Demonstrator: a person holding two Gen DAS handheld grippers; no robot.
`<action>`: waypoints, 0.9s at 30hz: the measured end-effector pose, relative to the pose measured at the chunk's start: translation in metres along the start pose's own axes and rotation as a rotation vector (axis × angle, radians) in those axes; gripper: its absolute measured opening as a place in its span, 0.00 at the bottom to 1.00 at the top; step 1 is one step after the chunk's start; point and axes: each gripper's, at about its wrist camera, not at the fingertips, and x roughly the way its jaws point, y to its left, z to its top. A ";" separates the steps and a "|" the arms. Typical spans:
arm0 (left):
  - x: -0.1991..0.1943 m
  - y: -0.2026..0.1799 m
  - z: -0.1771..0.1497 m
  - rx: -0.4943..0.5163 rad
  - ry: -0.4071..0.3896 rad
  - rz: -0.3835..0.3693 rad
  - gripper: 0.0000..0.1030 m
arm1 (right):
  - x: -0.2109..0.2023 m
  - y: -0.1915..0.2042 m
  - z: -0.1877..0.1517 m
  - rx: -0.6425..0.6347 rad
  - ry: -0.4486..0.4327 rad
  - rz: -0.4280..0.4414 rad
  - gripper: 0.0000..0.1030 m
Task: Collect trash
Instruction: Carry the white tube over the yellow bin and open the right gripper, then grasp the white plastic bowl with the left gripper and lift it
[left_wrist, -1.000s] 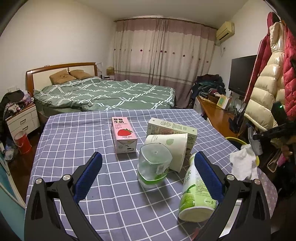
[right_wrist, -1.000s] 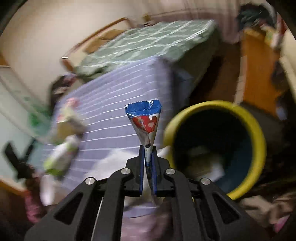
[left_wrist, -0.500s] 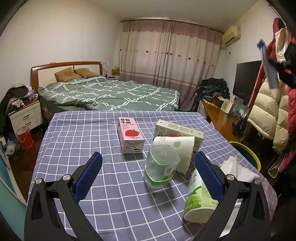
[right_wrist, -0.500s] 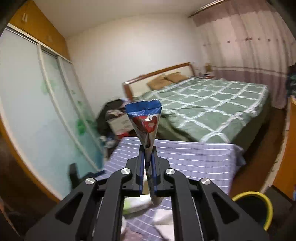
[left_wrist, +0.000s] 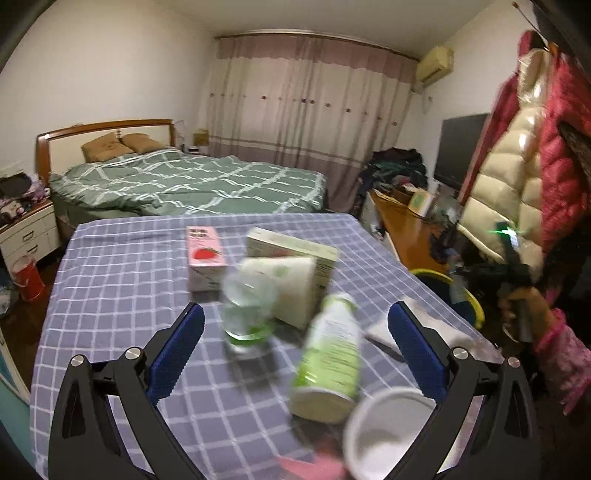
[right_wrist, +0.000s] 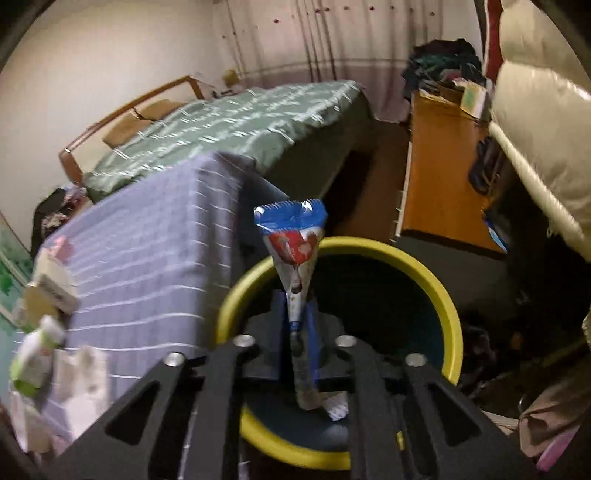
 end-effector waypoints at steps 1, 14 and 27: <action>-0.003 -0.009 -0.003 0.011 0.010 -0.017 0.95 | 0.001 -0.003 -0.002 0.011 -0.005 -0.008 0.43; -0.031 -0.077 -0.054 0.074 0.126 -0.031 0.95 | -0.051 -0.020 -0.036 0.142 -0.113 0.127 0.57; 0.007 -0.070 -0.089 -0.001 0.258 0.018 0.95 | -0.087 -0.013 -0.057 0.149 -0.180 0.221 0.61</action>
